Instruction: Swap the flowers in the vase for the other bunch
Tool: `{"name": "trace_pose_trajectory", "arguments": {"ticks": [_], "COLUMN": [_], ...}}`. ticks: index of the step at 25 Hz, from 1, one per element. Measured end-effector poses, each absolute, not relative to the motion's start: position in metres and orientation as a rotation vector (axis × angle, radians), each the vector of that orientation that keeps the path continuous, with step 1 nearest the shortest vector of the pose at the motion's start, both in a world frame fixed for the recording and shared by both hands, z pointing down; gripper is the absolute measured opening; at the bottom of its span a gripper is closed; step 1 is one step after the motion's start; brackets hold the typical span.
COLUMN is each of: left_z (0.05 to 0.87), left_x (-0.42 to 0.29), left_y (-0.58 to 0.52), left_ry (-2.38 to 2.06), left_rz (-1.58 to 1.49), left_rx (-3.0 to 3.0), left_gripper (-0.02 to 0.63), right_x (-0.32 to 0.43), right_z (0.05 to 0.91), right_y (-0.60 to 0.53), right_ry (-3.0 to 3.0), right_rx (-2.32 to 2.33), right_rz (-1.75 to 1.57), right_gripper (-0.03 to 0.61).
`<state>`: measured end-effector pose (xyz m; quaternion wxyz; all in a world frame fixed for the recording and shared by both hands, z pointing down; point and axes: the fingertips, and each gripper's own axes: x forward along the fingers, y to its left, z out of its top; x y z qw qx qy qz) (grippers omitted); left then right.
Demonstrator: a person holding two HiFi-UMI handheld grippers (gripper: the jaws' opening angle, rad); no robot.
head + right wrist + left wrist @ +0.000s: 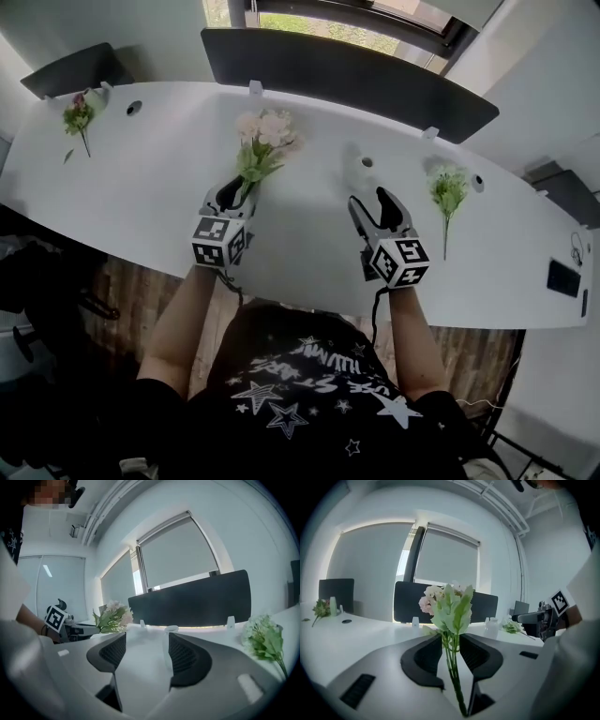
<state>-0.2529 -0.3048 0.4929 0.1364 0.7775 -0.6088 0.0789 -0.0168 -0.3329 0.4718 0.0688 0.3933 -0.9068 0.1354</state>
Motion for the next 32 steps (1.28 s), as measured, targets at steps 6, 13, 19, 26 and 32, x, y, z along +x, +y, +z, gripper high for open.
{"name": "trace_pose_trajectory", "arguments": {"ticks": [6,13,19,26,32], "left_z": [0.522,0.539,0.537,0.507,0.481], "left_x": [-0.278,-0.282,-0.282,-0.287,-0.290], "left_y": [-0.319,-0.333,-0.327,-0.316,-0.308], "left_ry": [-1.676,-1.562,-1.487,-1.518,-1.543], "left_rz": [0.235,0.302,0.233,0.172,0.152], "left_rx": [2.203,2.260,2.297,2.395,2.463], "left_gripper": [0.121,0.145,0.256,0.270,0.164], "right_x": [-0.020,-0.013,-0.017,-0.030,-0.033], "right_z": [0.482,0.484,0.489,0.489,0.485], "right_y": [-0.318,-0.307,-0.301,-0.303,-0.307], "right_ry": [-2.630,-2.553,-2.516,-2.530,-2.529], "right_rx": [1.329,1.480,1.535,1.545,1.572], "right_rz": [0.431,0.444,0.465,0.470,0.468], "right_gripper": [0.264,0.262,0.262,0.262,0.257]}}
